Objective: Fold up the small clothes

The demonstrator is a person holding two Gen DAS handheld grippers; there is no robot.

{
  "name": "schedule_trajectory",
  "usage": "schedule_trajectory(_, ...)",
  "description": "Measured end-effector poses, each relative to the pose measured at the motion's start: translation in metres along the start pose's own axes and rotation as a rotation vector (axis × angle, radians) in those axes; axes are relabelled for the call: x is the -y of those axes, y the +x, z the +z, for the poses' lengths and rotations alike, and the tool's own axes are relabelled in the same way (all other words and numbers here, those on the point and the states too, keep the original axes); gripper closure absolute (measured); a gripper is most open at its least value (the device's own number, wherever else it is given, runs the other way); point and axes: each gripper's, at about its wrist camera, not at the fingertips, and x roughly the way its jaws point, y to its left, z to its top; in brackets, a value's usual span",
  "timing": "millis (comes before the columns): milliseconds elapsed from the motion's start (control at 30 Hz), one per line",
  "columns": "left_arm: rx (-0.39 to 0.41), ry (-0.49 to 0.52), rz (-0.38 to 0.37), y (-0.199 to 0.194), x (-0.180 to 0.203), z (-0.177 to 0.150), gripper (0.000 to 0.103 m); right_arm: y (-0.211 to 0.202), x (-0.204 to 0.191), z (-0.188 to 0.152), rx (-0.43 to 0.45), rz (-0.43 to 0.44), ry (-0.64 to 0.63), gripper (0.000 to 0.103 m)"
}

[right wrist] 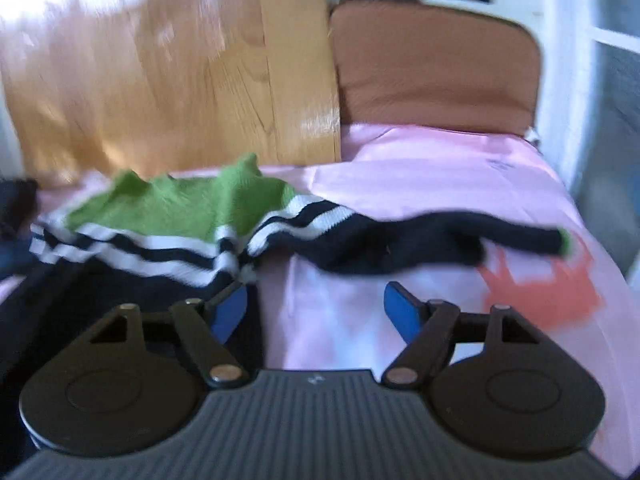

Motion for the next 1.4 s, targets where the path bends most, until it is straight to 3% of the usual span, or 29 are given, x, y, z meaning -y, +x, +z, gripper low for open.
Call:
schedule_trajectory(133,-0.052,-0.127,-0.146,-0.010,-0.004,-0.019,0.015,-0.039,0.004,-0.032,0.016,0.064,0.079,0.030)
schedule_trajectory(200,-0.049,-0.131,-0.154,-0.006,0.005,-0.021,0.015,-0.051,0.001,-0.042,0.010,0.088,0.095,0.037)
schedule_trajectory(333,-0.113,-0.175,-0.195,0.016,0.023,-0.016,0.013,-0.060,-0.012,-0.062,-0.016,0.108,0.083,0.041)
schedule_trajectory(400,-0.108,-0.181,-0.174,0.028,0.035,-0.020,0.026,-0.064,-0.018,-0.072,-0.032,0.114,0.070,0.041)
schedule_trajectory(433,-0.090,-0.150,-0.132,0.028,0.042,-0.021,0.060,-0.062,-0.025,-0.078,-0.046,0.111,0.054,0.044)
schedule_trajectory(467,-0.084,-0.110,-0.066,0.027,0.050,-0.022,0.090,-0.057,-0.032,-0.085,-0.065,0.098,0.024,0.064)
schedule_trajectory(500,-0.088,-0.098,-0.042,0.025,0.050,-0.022,0.090,-0.059,-0.041,-0.091,-0.029,0.054,-0.017,0.082)
schedule_trajectory(533,-0.089,-0.117,-0.066,0.020,0.046,-0.022,0.091,-0.060,-0.047,-0.093,-0.016,0.048,-0.039,0.089)
schedule_trajectory(667,-0.053,-0.149,-0.074,-0.026,0.025,-0.023,0.095,-0.074,-0.045,-0.089,0.047,0.070,0.024,0.092)
schedule_trajectory(800,-0.028,-0.192,-0.076,-0.064,0.005,-0.034,0.095,-0.094,-0.037,-0.082,0.059,0.164,0.035,0.093)
schedule_trajectory(867,-0.071,-0.205,-0.016,-0.062,-0.005,-0.044,0.090,-0.087,-0.030,-0.083,0.004,0.167,0.046,0.091)
schedule_trajectory(900,-0.081,-0.217,-0.009,-0.060,-0.009,-0.046,0.087,-0.082,-0.027,-0.084,-0.023,0.154,0.060,0.090)
schedule_trajectory(967,-0.068,-0.275,0.008,-0.062,-0.023,-0.046,0.068,-0.071,-0.009,-0.079,-0.048,0.110,0.124,0.087)
schedule_trajectory(1100,0.022,-0.322,0.007,-0.062,-0.031,-0.016,0.058,-0.064,0.037,-0.048,0.039,0.042,0.308,0.069)
schedule_trajectory(1233,0.095,-0.264,-0.068,-0.030,-0.003,0.025,0.040,-0.043,0.089,-0.005,0.115,-0.053,0.501,0.058)
schedule_trajectory(1400,0.090,-0.191,-0.177,0.046,0.044,0.060,0.038,0.012,0.148,0.031,0.091,-0.067,0.798,0.050)
